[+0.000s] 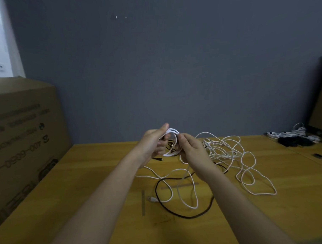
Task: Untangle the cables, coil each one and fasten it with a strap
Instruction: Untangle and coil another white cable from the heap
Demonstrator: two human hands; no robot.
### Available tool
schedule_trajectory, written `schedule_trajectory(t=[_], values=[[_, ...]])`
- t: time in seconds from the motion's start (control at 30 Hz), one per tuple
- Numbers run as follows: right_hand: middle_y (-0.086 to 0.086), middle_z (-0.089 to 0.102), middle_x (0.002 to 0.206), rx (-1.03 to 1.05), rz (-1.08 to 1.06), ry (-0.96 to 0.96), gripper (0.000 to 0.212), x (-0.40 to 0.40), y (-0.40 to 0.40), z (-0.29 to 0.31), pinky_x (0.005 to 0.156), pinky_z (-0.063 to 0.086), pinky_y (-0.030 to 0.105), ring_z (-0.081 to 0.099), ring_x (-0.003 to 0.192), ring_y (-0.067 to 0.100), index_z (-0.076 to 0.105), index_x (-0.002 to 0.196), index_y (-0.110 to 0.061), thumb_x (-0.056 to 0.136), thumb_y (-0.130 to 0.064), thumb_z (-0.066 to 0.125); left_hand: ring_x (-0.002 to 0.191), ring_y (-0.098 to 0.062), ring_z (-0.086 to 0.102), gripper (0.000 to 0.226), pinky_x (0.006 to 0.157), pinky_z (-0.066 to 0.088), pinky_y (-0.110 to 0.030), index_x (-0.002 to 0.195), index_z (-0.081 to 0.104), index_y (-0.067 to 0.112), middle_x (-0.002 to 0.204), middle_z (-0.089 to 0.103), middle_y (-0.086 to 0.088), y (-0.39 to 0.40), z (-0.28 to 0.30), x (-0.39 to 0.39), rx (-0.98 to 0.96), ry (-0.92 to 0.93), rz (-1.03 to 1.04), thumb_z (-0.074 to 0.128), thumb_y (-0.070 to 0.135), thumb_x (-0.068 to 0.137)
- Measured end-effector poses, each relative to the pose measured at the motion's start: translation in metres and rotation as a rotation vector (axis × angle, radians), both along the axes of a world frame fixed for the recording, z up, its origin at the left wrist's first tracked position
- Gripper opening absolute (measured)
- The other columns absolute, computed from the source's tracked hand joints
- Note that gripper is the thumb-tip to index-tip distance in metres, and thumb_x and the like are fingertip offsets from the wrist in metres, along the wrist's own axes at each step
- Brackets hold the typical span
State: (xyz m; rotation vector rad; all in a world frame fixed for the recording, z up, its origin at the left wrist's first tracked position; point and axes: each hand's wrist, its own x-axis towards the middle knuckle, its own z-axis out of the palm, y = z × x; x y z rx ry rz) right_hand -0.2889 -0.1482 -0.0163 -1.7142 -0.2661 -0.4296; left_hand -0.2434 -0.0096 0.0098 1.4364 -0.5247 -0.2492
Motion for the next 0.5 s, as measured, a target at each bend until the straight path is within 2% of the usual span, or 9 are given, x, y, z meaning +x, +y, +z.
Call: schedule_trajectory(t=[0.1,0.2,0.3,0.37,0.5], values=[[-0.014,0.041,0.057,-0.002,-0.062,0.065,0.032,0.005,0.005,-0.007,0.050,0.028,0.018,0.034,0.045,0.000,0.053,0.085,-0.011,0.104,-0.028,0.034,0.039,-0.005,0.027,0.040,0.050,0.030,-0.022,0.069,0.049,0.013,0.047,0.029,0.010,-0.001,-0.006,0.005,0.047,-0.049,0.066,0.042,0.037,0.100],[-0.012,0.040,0.057,0.020,-0.093,0.060,0.037,0.009,0.005,-0.011,0.054,0.028,0.021,0.034,0.047,0.000,0.057,0.089,-0.008,0.105,-0.030,0.032,0.043,-0.004,0.029,0.035,0.053,0.032,-0.022,0.076,0.052,0.013,0.051,0.032,0.011,-0.001,-0.011,0.005,0.027,-0.077,0.033,0.039,0.034,0.101],[-0.010,0.045,0.058,0.060,-0.094,0.040,0.036,0.010,0.005,-0.012,0.051,0.029,0.018,0.038,0.045,-0.001,0.056,0.085,-0.011,0.105,-0.028,0.031,0.045,-0.004,0.030,0.034,0.053,0.034,-0.018,0.079,0.051,0.012,0.052,0.032,0.012,-0.001,-0.013,0.000,0.028,-0.110,0.010,0.035,0.031,0.103],[-0.004,0.050,0.062,0.119,-0.053,0.041,0.036,0.010,0.008,-0.014,0.047,0.030,0.015,0.038,0.043,-0.001,0.053,0.080,-0.014,0.105,-0.026,0.030,0.045,-0.005,0.033,0.032,0.055,0.035,-0.020,0.079,0.049,0.012,0.052,0.034,0.011,0.001,-0.015,-0.004,0.008,-0.125,0.007,0.036,0.030,0.102],[0.003,0.045,0.059,0.234,0.057,0.116,0.035,0.011,0.010,-0.019,0.040,0.025,0.019,0.032,0.041,0.007,0.060,0.083,-0.015,0.104,-0.026,0.034,0.045,-0.009,0.045,0.031,0.057,0.041,-0.025,0.079,0.051,0.009,0.051,0.044,0.004,0.006,-0.025,-0.011,-0.060,-0.073,-0.006,0.043,0.034,0.097]])
